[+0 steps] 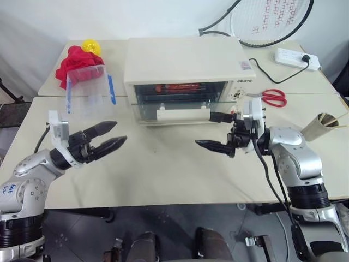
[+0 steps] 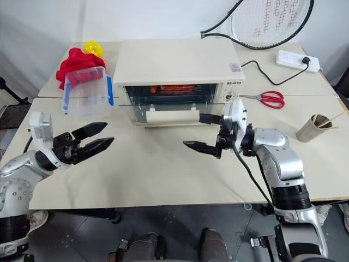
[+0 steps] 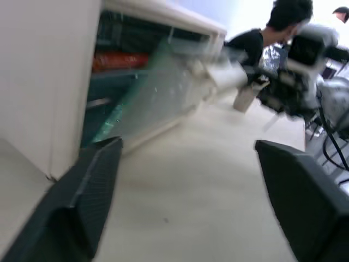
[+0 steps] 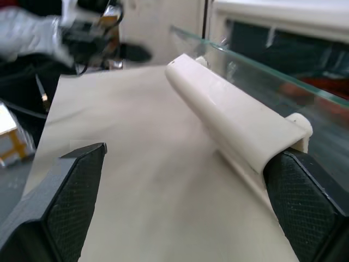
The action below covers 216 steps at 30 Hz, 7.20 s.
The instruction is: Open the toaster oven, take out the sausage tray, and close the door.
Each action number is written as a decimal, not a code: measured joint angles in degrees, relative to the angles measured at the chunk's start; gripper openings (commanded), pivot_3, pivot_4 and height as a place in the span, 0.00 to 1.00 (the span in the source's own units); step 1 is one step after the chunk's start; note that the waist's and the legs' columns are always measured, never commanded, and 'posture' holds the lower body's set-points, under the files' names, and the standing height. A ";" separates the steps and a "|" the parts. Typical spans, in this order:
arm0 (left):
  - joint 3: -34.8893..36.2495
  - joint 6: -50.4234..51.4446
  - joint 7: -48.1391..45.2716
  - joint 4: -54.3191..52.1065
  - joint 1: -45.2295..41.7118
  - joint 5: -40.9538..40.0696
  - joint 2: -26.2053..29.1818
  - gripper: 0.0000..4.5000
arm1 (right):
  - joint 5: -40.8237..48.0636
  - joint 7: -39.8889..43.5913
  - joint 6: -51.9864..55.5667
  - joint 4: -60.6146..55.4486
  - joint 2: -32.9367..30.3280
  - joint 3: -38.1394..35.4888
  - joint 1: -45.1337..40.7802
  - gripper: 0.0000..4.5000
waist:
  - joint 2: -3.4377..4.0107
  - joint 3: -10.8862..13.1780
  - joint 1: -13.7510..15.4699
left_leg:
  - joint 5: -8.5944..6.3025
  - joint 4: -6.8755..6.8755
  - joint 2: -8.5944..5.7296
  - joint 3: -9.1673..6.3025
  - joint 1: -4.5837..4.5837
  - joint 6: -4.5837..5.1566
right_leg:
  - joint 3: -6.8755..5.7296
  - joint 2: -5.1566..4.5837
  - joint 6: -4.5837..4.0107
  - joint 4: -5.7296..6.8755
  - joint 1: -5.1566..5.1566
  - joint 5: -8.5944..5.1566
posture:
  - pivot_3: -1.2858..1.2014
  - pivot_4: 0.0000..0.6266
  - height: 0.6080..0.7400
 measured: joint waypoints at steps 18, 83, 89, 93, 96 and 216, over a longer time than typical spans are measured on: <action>-11.29 -8.15 -4.47 16.45 -17.29 9.65 -7.24 0.01 | -6.62 2.67 -11.22 -0.32 -1.83 1.99 3.99 1.00 | -0.04 0.01 -0.13 | 0.00 0.02 -0.01 0.56 0.02 0.00 | -0.09 0.01 0.00 0.06 -0.05 0.00 | 0.52 0.24 1.00; -1.68 -19.25 11.25 -10.18 12.78 11.97 -13.08 1.00 | -63.96 -60.53 -25.51 40.37 16.61 24.14 -26.69 0.42 | -0.07 -0.02 -3.12 | 0.01 0.01 0.12 0.00 0.10 0.00 | -0.22 -0.16 -0.19 0.39 -0.08 -0.01 | 0.52 0.24 1.00; -4.00 -17.75 8.42 -7.81 10.64 11.55 -12.46 1.00 | -66.14 -62.04 -25.84 42.39 16.31 24.68 -28.90 0.03 | -0.12 -0.05 -3.19 | 0.03 0.01 0.13 0.01 0.12 -0.03 | -0.22 -0.11 -0.20 0.39 -0.07 -0.01 | 0.52 0.24 1.00; -4.87 -17.43 6.28 -4.56 7.20 11.48 -11.60 1.00 | -66.52 -61.77 -26.32 42.46 16.00 24.57 -28.96 0.03 | -0.16 -0.07 -3.01 | 0.04 0.03 0.13 -0.02 0.11 -0.05 | -0.22 -0.10 -0.20 0.39 -0.06 -0.02 | 0.52 0.24 1.00; -5.75 -17.38 4.57 0.18 0.93 11.50 -11.02 1.00 | -66.51 -60.74 -26.84 41.98 15.44 24.50 -28.97 0.03 | -0.17 -0.07 -3.03 | 0.05 0.03 0.09 0.00 0.10 -0.06 | -0.22 -0.09 -0.20 0.35 -0.06 -0.02 | 0.52 0.24 1.00; 8.39 36.91 73.19 9.01 -3.57 -62.37 -20.61 0.00 | -50.47 -28.55 -29.20 -18.71 -7.43 7.57 13.39 0.61 | -0.28 -0.07 0.17 | 0.08 0.20 -0.03 -0.21 0.16 -0.14 | -0.39 -0.13 -0.23 0.28 0.18 -0.03 | 0.52 0.24 1.00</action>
